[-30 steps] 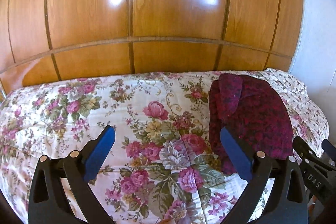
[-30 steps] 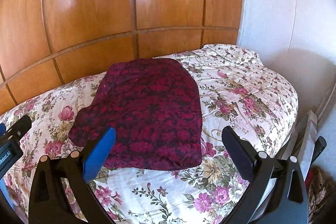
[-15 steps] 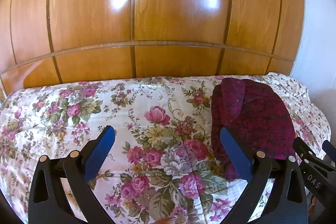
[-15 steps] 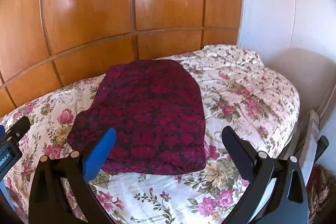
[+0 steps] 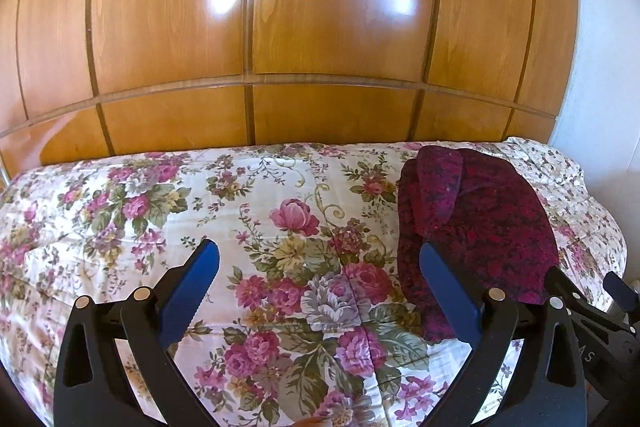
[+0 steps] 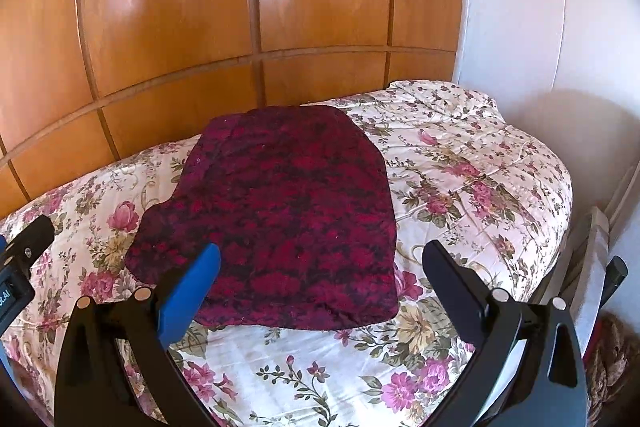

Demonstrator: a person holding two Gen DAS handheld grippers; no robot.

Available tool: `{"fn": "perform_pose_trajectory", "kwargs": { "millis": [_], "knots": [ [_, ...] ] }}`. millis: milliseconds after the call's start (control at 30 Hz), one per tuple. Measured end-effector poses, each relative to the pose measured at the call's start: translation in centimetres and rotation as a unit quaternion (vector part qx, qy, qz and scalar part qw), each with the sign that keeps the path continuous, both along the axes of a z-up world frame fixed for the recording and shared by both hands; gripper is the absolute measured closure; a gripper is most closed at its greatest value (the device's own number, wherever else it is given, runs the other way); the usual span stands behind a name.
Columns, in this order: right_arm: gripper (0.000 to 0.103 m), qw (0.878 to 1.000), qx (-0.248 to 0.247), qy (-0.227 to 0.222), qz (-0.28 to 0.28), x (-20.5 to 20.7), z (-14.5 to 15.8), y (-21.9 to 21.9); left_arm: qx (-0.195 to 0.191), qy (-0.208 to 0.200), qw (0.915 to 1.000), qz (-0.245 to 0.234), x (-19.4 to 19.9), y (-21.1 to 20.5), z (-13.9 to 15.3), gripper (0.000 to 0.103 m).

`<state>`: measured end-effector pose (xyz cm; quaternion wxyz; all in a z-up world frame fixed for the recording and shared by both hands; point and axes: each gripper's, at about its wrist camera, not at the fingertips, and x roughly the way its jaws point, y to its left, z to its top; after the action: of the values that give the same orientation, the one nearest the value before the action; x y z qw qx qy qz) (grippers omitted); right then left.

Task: Fold small clothes

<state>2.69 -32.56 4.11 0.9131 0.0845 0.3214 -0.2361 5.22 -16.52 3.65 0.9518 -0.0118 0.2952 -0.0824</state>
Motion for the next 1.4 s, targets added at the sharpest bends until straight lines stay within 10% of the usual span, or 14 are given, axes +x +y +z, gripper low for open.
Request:
{"fn": "perform_pose_trajectory", "kwargs": {
  "millis": [1400],
  "knots": [
    [0.002, 1.000, 0.004, -0.006, 0.006, 0.21, 0.13, -0.58, 0.003, 0.015, 0.9999, -0.005, 0.18, -0.73, -0.19, 0.004]
  ]
}}
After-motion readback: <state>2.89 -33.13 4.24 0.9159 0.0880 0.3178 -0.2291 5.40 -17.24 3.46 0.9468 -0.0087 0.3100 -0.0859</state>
